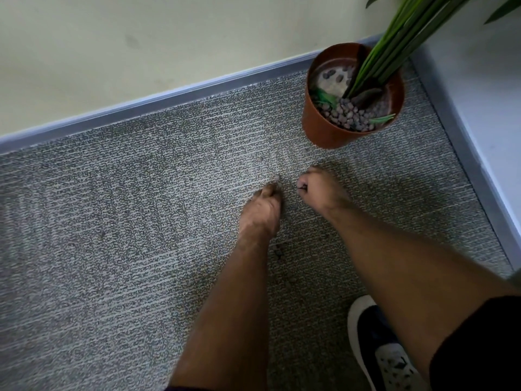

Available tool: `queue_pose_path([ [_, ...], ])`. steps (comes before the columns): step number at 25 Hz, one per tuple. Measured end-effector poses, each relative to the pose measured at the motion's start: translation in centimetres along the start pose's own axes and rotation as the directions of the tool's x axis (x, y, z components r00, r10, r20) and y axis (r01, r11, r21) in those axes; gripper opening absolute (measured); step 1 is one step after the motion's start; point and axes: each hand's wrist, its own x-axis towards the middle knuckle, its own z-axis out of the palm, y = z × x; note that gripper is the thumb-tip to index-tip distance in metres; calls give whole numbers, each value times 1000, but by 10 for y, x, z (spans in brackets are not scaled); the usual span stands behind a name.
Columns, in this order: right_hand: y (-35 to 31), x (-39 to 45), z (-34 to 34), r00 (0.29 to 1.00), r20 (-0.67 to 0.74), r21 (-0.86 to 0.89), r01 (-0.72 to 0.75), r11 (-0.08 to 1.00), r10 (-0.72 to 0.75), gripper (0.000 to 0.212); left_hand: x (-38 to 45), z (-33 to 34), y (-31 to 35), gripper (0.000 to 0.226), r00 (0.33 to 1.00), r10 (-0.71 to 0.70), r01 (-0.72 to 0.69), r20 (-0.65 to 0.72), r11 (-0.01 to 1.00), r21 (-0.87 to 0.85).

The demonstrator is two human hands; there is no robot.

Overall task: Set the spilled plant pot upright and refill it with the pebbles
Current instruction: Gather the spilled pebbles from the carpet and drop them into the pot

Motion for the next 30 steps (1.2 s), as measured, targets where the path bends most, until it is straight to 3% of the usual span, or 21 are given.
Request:
queue_pose_path([
  [4,-11,8,-3,998,-25,-47,48,998,-49,16,-5,10,-12,47,997,-68,67,-41,998,-14],
  [9,-12,45,-28,980,-197,26,0,1000,6,12,-17,12,-16,39,998,-59,59,-35,998,14],
  [14,-7,55,-21,993,-115,9,-21,1000,22,25,-28,11,-17,38,998,-60,60,-10,998,-2],
  [20,-5,52,-22,996,-85,-94,15,995,-23,8,-27,22,-10,48,1000,11,-14,22,993,119],
  [27,0,51,-23,990,-130,-136,38,990,-55,17,-31,16,-6,39,999,29,-31,32,996,84],
  [30,1,42,-17,992,-115,-101,44,994,-56,8,-33,14,-6,40,999,51,-50,-3,994,101],
])
